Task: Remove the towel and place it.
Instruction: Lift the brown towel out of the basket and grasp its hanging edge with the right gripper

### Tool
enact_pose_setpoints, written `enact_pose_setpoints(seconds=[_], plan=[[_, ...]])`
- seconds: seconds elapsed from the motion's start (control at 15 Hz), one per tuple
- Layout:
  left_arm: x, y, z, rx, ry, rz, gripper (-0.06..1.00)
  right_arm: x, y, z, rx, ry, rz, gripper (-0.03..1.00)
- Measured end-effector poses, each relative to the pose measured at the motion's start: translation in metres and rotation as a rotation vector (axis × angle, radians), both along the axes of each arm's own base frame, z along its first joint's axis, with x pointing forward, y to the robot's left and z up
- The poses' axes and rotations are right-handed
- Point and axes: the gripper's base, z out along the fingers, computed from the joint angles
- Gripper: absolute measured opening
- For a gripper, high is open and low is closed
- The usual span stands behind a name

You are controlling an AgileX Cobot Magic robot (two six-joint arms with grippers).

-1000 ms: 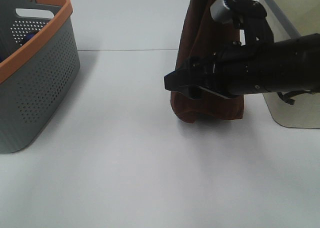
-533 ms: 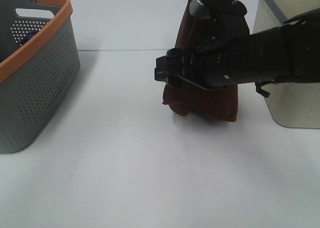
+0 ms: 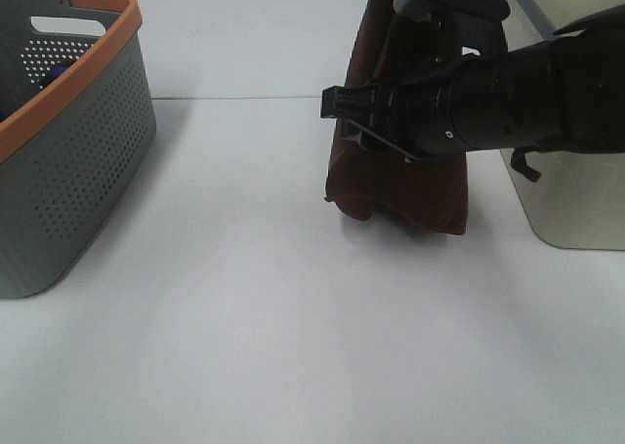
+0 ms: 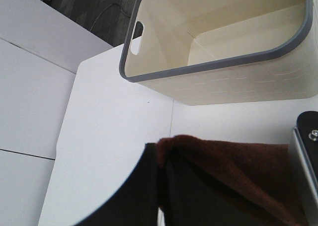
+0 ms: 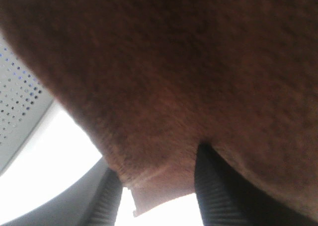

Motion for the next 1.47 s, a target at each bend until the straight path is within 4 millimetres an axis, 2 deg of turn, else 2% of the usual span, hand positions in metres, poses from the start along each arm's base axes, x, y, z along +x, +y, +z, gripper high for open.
enact_pose_setpoints(seconds=[0.2, 0.4, 0.67, 1.0, 1.13, 1.2, 1.27, 1.4, 1.47], plan=[[0.000, 0.000, 0.000, 0.001, -0.002, 0.006, 0.00, -0.010, -0.010, -0.015, -0.060, 0.037, -0.012, 0.38], [0.000, 0.000, 0.000, 0.001, -0.001, 0.007, 0.00, -0.013, -0.016, -0.020, -0.099, 0.047, -0.042, 0.36], [0.001, 0.000, 0.000, 0.001, -0.002, 0.007, 0.00, -0.012, -0.013, -0.028, -0.043, 0.079, -0.067, 0.36], [0.001, 0.000, 0.000, -0.003, 0.003, 0.010, 0.00, -0.002, -0.002, -0.036, -0.010, 0.078, -0.048, 0.36], [0.001, 0.000, 0.000, -0.004, 0.004, 0.011, 0.00, -0.001, -0.001, -0.036, -0.008, 0.078, -0.045, 0.33], [0.001, 0.000, 0.000, -0.007, 0.007, 0.013, 0.00, -0.001, 0.000, -0.037, -0.007, 0.082, -0.039, 0.27], [0.001, 0.000, 0.000, -0.011, 0.012, 0.017, 0.00, -0.001, 0.000, -0.037, -0.017, 0.079, -0.030, 0.13], [0.002, 0.002, 0.000, -0.020, 0.025, 0.030, 0.00, -0.001, 0.000, -0.037, -0.048, 0.072, 0.006, 0.02], [0.005, 0.005, -0.001, -0.025, 0.041, 0.048, 0.00, -0.001, 0.001, -0.037, -0.081, 0.068, 0.055, 0.02]])
